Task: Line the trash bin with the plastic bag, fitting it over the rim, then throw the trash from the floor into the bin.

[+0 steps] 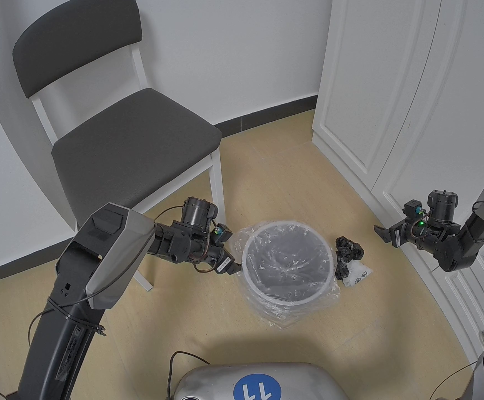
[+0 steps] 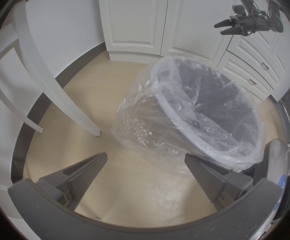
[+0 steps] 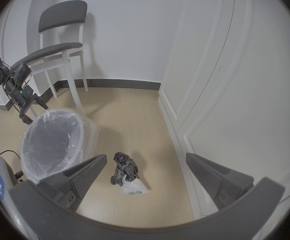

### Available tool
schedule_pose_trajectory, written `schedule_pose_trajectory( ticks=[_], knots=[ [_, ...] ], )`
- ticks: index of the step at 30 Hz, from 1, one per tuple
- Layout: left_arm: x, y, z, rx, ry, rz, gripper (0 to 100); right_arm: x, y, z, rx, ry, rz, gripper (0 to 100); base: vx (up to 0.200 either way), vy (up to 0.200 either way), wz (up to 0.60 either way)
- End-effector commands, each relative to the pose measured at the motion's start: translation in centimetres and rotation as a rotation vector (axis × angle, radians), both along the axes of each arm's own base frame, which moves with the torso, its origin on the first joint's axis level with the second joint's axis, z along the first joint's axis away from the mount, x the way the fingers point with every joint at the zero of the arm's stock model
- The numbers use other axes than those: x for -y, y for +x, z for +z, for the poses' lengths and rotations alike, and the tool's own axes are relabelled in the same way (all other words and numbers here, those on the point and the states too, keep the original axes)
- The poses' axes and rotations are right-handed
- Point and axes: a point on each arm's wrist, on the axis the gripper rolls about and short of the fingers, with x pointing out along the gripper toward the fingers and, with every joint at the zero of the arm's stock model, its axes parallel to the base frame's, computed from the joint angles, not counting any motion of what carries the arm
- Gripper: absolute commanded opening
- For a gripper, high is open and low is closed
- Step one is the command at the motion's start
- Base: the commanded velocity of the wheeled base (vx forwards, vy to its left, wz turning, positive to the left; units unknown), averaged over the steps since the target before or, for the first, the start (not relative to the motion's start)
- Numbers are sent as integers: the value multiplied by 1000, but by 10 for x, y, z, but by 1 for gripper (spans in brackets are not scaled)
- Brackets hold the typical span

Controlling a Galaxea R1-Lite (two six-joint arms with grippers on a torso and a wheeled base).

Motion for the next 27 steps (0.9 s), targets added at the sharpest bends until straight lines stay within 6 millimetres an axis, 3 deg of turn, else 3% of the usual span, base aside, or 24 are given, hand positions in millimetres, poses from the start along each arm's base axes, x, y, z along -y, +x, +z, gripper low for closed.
schedule_pose_trajectory(
  ticks=[1,3,16,23,25,27],
  knots=[
    [-13,16,-36,-25,22,29,100,0,1,-3,-6,0,2,100,0,0,0],
    [-16,15,-46,-52,28,12,100,0,2,-6,-14,0,2,100,0,0,0],
    [-23,11,-48,-129,23,-16,100,-1,2,-11,-25,-15,10,100,0,0,0],
    [-52,26,-66,51,154,55,100,3,2,-8,-18,-15,0,100,0,0,0],
    [-52,24,-66,72,128,74,100,4,1,-8,-18,-13,-4,100,0,0,0],
    [-50,22,-45,120,55,124,100,5,-2,-8,-25,-9,-7,100,0,0,0]
  ],
)
